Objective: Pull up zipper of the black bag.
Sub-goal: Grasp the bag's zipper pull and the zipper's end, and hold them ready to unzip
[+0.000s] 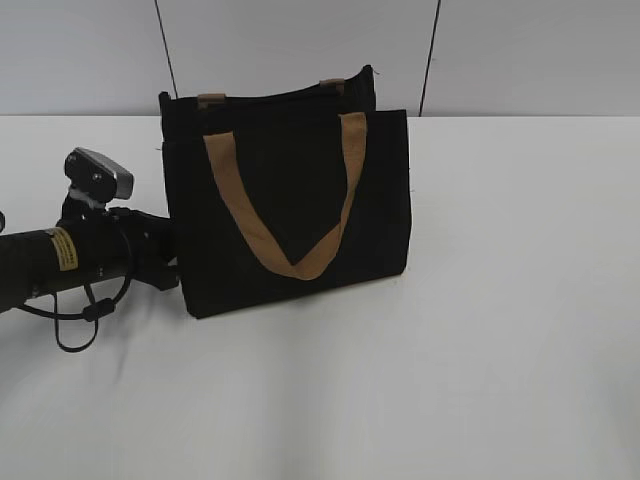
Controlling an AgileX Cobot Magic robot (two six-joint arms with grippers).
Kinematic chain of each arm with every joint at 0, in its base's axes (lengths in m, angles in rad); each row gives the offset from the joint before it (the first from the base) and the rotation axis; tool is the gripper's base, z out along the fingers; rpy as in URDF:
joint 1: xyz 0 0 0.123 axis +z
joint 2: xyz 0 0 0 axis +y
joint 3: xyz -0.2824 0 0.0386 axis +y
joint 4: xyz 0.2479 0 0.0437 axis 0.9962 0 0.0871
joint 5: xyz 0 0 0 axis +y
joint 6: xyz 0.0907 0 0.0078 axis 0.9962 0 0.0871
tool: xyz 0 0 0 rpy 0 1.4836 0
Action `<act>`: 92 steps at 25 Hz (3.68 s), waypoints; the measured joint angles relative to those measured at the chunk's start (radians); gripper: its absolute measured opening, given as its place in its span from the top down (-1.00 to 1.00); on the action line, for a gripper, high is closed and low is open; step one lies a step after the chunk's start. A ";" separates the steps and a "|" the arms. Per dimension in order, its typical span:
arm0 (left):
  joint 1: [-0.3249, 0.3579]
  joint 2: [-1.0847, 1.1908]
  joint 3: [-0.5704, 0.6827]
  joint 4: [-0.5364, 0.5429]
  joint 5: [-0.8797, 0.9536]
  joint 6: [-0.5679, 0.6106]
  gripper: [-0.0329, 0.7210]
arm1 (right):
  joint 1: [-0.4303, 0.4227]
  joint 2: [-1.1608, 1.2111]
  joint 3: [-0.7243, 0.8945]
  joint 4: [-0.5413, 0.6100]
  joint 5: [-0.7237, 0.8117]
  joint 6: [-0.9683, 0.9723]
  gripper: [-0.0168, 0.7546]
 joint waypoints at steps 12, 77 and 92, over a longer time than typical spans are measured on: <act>0.000 -0.121 0.000 -0.043 0.095 0.000 0.93 | 0.000 0.000 0.000 0.000 0.000 0.000 -0.21; 0.000 -0.030 0.071 -0.176 -0.114 0.042 -0.02 | 0.000 0.000 0.000 0.000 0.000 0.000 -0.21; 0.000 -0.086 0.070 -0.057 -0.035 0.038 -0.02 | 0.000 0.000 0.000 0.000 0.000 0.000 -0.21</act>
